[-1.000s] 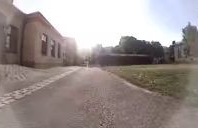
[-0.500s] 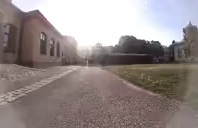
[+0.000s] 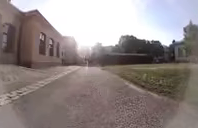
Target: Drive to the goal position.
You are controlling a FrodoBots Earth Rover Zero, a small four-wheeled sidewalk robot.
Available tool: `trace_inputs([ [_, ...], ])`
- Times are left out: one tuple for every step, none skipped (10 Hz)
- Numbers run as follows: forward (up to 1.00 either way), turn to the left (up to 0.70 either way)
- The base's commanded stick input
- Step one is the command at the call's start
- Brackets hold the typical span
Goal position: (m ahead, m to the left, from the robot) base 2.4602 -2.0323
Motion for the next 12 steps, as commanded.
trace_inputs([
  [0.44,0.02],
  [0.44,0.02],
  [0.44,0.02],
  [0.44,0.02],
  [0.44,0.02],
  [0.44,0.02],
  [0.44,0.02],
  [0.44,0.02],
  [0.44,0.02],
  [0.44,0.02],
  [0.44,0.02],
  [0.44,0.02],
])
